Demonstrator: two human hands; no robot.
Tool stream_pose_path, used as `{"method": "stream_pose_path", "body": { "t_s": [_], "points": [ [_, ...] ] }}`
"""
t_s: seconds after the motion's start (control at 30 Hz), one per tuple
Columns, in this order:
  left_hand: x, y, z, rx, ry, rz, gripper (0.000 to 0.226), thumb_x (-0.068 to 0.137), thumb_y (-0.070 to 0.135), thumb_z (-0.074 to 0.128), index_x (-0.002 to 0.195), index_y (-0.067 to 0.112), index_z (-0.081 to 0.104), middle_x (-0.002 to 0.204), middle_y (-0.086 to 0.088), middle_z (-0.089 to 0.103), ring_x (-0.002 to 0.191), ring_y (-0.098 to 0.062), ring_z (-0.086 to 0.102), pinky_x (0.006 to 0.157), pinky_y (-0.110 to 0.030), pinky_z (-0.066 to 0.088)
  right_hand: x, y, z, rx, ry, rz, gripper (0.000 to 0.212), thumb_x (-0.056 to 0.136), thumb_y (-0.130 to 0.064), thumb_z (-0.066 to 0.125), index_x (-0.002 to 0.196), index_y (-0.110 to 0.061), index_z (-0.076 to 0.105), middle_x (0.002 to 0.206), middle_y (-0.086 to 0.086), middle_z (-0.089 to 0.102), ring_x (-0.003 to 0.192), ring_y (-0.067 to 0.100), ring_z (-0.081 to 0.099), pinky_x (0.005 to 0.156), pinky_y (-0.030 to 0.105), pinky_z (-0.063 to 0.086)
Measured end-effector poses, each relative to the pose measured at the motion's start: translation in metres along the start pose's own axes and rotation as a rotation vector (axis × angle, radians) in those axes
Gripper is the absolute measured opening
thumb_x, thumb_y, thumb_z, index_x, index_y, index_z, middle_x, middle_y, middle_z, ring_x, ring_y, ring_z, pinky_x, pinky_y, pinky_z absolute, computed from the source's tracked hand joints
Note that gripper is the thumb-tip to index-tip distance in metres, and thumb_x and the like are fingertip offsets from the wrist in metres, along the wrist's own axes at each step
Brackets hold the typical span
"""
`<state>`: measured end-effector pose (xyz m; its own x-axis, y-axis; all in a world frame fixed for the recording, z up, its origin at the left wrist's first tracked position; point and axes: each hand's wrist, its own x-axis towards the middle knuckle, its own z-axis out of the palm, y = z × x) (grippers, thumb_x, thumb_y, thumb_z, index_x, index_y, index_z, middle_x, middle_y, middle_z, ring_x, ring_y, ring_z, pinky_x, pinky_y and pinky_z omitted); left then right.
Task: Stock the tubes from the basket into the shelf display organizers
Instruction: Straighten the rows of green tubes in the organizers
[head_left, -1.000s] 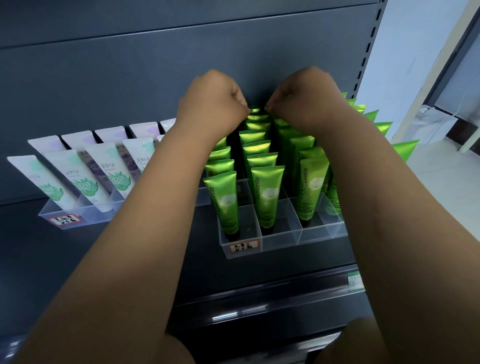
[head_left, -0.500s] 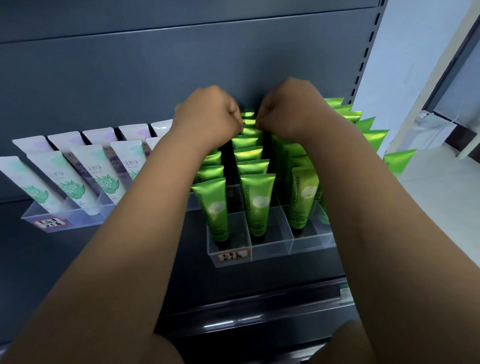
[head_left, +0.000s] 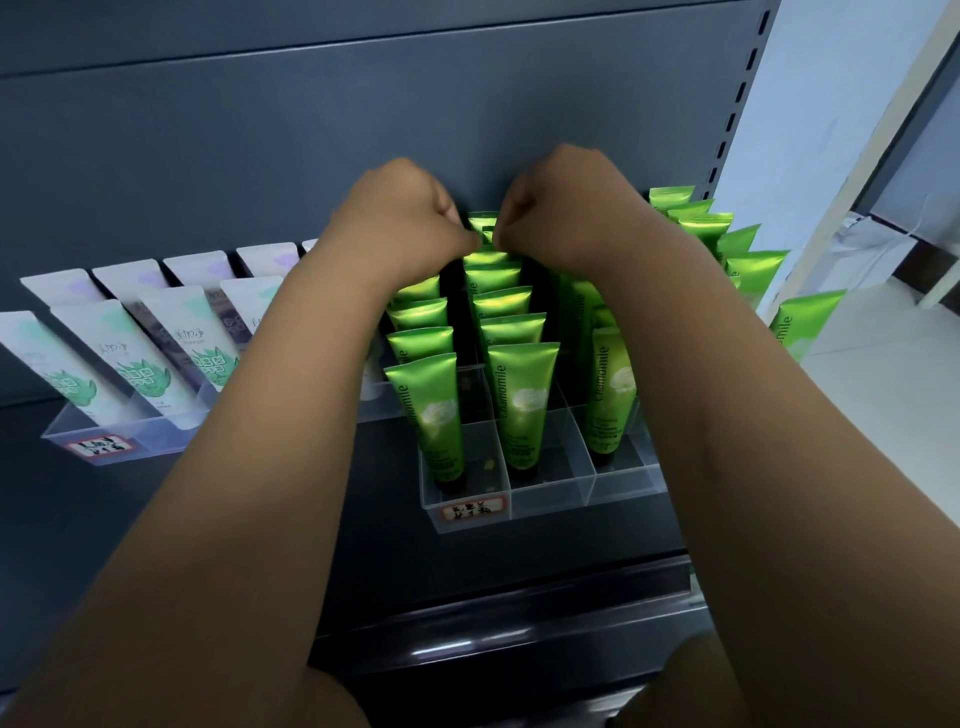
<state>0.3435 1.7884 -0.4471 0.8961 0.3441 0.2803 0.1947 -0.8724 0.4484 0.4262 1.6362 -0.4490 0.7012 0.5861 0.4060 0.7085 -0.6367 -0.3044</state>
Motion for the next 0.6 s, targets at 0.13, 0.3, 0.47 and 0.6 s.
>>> {"method": "stream_pose_path", "body": {
  "t_s": [0.13,0.3,0.47,0.6],
  "points": [
    [0.007,-0.001,0.001,-0.056,0.05,0.012,0.017,0.088,0.032,0.072,0.083,0.017,0.077,0.067,0.005,0.063,0.068,-0.014,0.058,0.07,-0.026,0.045,0.008,0.008,-0.002,0.01,0.034,0.078,0.024,0.08,-0.025,0.061,0.094,-0.021,0.079,0.093,0.005,0.074,0.094,0.026,0.067,0.083,0.033,0.056],
    [0.018,-0.001,0.008,0.008,0.061,0.075,0.008,0.084,0.025,0.07,0.083,0.027,0.078,0.087,0.005,0.075,0.092,-0.018,0.069,0.087,-0.032,0.056,0.023,0.017,-0.004,-0.019,0.037,0.196,0.041,0.071,-0.037,0.052,0.1,-0.02,0.076,0.099,0.005,0.072,0.094,0.03,0.067,0.084,0.038,0.057],
    [0.027,0.005,0.006,0.061,0.051,0.097,0.018,0.079,0.033,0.073,0.064,0.042,0.067,0.086,0.012,0.074,0.095,-0.018,0.068,0.092,-0.04,0.056,0.027,0.016,0.003,-0.027,-0.07,0.231,0.043,0.07,-0.036,0.054,0.104,-0.022,0.075,0.103,0.002,0.071,0.099,0.029,0.065,0.086,0.037,0.056],
    [0.025,0.012,0.014,0.109,-0.013,0.088,0.01,0.068,0.039,0.065,0.06,0.045,0.068,0.081,0.009,0.073,0.09,-0.023,0.069,0.089,-0.042,0.057,0.026,0.016,0.006,-0.04,-0.09,0.238,0.042,0.071,-0.031,0.055,0.106,-0.02,0.074,0.108,0.005,0.069,0.103,0.031,0.063,0.08,0.033,0.051]
  ]
}}
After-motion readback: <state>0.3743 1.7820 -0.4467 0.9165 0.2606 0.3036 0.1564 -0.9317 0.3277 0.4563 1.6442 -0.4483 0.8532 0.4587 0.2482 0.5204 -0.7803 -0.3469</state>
